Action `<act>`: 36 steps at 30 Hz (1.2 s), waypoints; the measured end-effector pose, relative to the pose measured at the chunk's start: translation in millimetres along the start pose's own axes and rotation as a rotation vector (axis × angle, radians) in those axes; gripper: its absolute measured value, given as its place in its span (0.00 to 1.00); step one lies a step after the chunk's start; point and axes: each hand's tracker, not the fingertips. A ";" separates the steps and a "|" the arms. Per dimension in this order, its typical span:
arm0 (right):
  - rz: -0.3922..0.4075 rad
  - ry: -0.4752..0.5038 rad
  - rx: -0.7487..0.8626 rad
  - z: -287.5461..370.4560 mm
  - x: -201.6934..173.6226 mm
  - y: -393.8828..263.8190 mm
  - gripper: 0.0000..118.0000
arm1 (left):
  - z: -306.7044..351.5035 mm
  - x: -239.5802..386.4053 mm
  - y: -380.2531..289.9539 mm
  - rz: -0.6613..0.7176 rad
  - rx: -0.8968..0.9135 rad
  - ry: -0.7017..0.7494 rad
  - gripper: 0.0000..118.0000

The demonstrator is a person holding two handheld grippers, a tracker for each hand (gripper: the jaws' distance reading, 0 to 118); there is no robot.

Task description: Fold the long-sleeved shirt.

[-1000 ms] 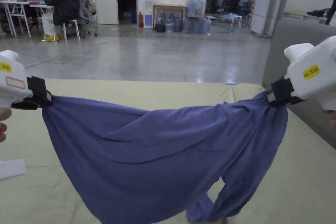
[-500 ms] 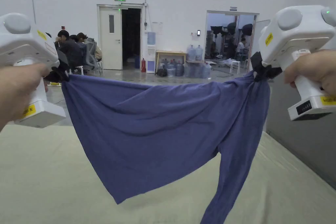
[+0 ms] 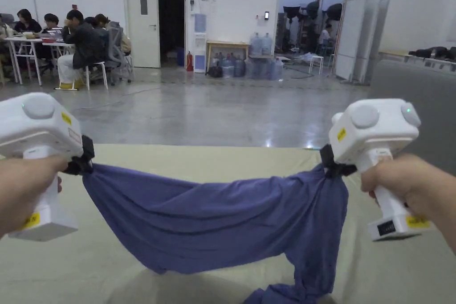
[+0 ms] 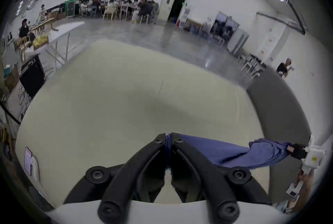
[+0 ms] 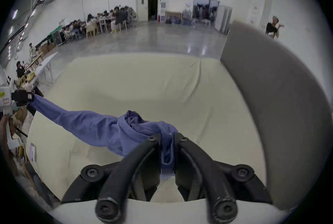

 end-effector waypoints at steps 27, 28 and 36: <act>0.086 0.126 -0.257 26.1 13.1 -381.7 0.07 | 69.2 -122.5 -344.1 -0.105 -0.386 -0.051 0.00; 0.091 0.128 -0.269 26.4 12.3 -388.9 0.07 | 72.4 -127.2 -351.2 -0.098 -0.392 -0.049 0.00; 0.112 0.114 -0.352 15.7 6.1 -428.5 0.07 | 58.2 -164.2 -384.1 -0.032 -0.445 -0.034 0.00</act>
